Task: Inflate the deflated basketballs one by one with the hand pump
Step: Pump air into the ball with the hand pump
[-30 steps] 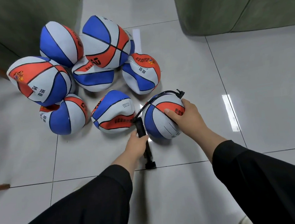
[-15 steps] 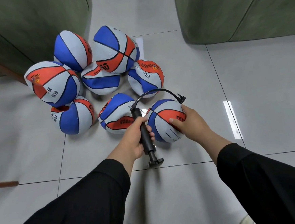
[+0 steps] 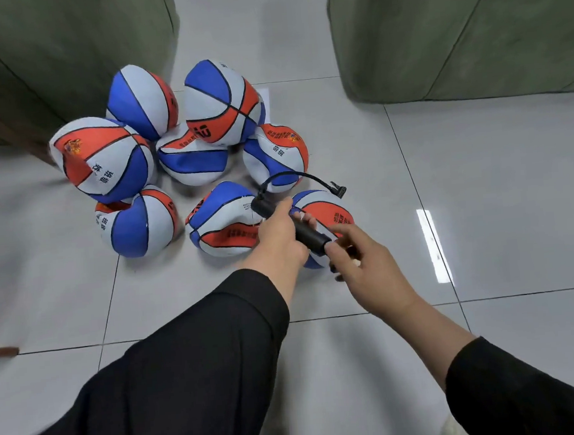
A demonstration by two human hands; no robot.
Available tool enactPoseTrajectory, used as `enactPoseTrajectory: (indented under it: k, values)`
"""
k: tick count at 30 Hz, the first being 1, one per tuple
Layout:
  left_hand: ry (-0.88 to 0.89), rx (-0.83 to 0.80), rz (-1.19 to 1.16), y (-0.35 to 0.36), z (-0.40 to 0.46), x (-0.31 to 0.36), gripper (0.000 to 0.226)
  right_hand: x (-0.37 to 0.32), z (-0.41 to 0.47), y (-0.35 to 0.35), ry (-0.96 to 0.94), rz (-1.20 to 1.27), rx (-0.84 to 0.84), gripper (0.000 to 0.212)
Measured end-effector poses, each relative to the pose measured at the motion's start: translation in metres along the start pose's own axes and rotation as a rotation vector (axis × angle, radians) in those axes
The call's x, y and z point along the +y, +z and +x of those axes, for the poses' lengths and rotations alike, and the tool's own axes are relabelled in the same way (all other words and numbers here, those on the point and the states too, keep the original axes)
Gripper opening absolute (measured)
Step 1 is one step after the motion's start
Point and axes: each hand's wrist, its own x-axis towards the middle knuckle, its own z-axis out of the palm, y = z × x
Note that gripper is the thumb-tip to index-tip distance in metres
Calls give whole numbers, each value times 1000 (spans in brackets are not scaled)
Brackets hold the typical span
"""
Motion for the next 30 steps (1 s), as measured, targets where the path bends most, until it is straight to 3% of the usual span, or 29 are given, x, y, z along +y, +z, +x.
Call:
enactPoseTrajectory:
  k: [4, 9, 13, 21, 26, 30]
  values:
    - [-47, -28, -115, 11, -9, -8, 28, -2, -2, 5, -17, -46, 161, 21]
    - [-19, 14, -138, 10, -4, 17, 23, -7, -3, -4, -92, -76, 198, 17]
    - [1, 91, -155, 13, 3, 32, 25, -11, 1, -3, -157, -69, 286, 19]
    - [-106, 48, -148, 39, -24, -10, 30, -14, 21, 16, -123, 82, 481, 37]
    - [-74, 43, -107, 36, -21, -3, 33, -13, 23, 17, -63, 53, 358, 28]
    - [-11, 42, -27, 33, -15, 6, 27, -17, 20, 20, 5, 129, 350, 26]
